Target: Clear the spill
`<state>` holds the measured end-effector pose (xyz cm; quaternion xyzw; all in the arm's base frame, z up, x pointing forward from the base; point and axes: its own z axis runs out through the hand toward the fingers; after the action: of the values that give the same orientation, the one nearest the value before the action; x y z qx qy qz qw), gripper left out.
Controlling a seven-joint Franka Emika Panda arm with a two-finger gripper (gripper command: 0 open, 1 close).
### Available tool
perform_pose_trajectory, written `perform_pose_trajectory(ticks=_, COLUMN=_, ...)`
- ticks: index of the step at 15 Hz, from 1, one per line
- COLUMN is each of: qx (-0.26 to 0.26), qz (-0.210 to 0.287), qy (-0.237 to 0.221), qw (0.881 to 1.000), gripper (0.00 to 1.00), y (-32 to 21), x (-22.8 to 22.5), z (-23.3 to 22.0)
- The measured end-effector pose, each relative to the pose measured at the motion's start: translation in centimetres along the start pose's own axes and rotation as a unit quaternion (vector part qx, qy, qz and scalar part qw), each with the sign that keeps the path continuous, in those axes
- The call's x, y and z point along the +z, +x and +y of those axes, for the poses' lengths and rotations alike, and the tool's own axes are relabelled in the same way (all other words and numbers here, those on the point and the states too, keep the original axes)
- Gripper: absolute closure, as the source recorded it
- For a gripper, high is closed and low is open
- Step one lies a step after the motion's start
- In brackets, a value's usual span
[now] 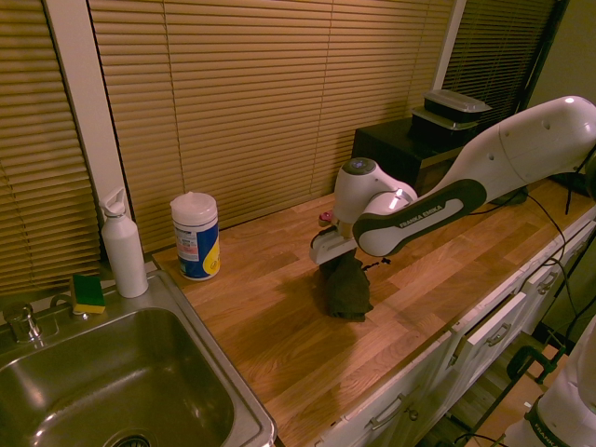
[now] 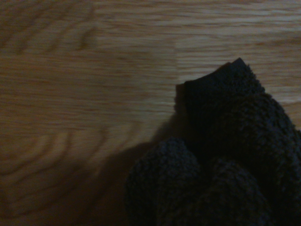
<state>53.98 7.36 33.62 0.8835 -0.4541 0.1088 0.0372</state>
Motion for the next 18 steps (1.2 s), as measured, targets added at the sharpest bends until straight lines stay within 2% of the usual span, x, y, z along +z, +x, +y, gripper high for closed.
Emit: perform_pose_trajectory(ticks=18, qx=0.089, qz=-0.044, qy=0.015, qw=0.995, gripper=1.00, y=14.3, x=2.8, z=14.5)
